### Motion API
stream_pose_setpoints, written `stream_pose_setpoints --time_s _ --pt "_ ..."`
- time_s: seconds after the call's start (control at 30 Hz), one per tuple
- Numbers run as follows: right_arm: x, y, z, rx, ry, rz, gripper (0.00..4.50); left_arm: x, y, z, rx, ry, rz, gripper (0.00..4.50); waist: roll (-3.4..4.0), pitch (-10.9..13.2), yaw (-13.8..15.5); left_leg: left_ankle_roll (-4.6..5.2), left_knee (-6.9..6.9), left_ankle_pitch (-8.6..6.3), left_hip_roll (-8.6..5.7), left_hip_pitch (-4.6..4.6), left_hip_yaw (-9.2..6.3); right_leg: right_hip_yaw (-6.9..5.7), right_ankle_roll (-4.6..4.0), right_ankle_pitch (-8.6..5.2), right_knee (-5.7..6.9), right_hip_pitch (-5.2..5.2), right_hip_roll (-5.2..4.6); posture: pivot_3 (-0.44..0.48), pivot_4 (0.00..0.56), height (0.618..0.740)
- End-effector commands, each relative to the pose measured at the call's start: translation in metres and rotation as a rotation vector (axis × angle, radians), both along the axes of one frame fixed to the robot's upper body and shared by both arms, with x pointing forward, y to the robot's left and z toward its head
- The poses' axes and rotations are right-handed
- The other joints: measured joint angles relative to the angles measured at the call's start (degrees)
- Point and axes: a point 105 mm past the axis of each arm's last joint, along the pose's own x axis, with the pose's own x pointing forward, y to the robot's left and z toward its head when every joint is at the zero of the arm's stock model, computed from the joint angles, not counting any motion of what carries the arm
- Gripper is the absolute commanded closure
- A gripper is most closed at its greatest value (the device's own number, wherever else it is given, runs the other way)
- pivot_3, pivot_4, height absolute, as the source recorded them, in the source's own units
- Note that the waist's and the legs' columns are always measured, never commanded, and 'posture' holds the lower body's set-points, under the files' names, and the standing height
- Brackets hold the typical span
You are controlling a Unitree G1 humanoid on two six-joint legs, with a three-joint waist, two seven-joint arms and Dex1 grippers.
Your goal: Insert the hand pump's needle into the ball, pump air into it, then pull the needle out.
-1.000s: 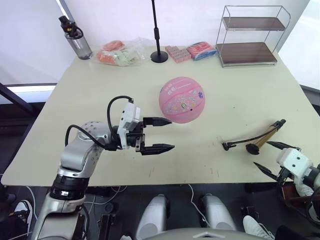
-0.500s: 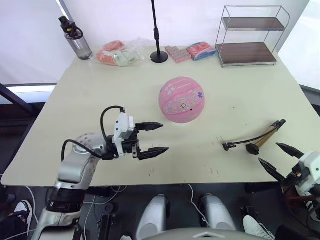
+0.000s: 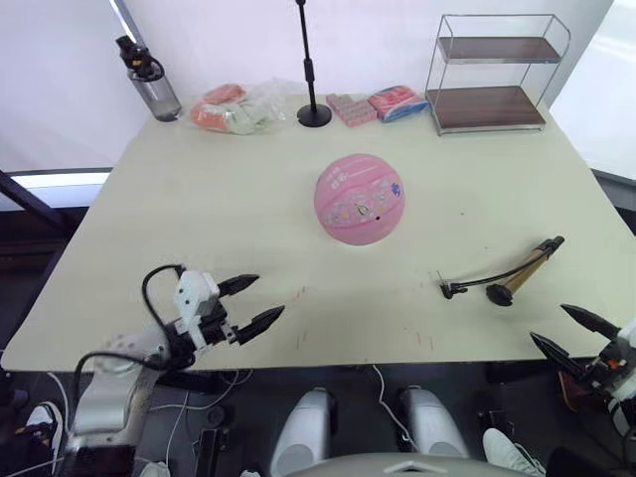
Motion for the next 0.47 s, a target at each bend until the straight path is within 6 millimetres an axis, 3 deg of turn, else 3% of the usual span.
stream_pose_setpoints --time_s 0.03,0.3,0.47 --pt "-0.001 -0.011 0.011 -0.024 -0.045 -0.008 0.05 -0.006 0.017 0.007 0.019 -0.039 0.096 0.0 0.0 0.0 0.1 0.0 -0.01 0.0 0.01 0.0 0.06 -0.04 0.0 -0.01 0.0 0.0 0.02 0.0 0.15 0.731" --pt "0.004 -0.017 0.015 -0.034 -0.056 -0.014 0.05 -0.024 0.05 -0.005 0.09 -0.002 0.258 0.0 -0.01 0.0 0.3 0.0 0.01 0.0 0.06 0.02 0.12 -0.03 0.11 -0.07 0.0 0.01 0.04 0.0 0.15 0.731" --pt "0.007 -0.014 0.016 -0.035 -0.061 -0.01 0.05 -0.022 0.053 -0.009 0.092 -0.01 0.296 0.0 -0.01 0.0 0.2 -0.01 0.0 0.0 0.09 0.03 0.14 -0.01 0.1 -0.06 0.0 0.01 0.08 0.0 0.15 0.731"
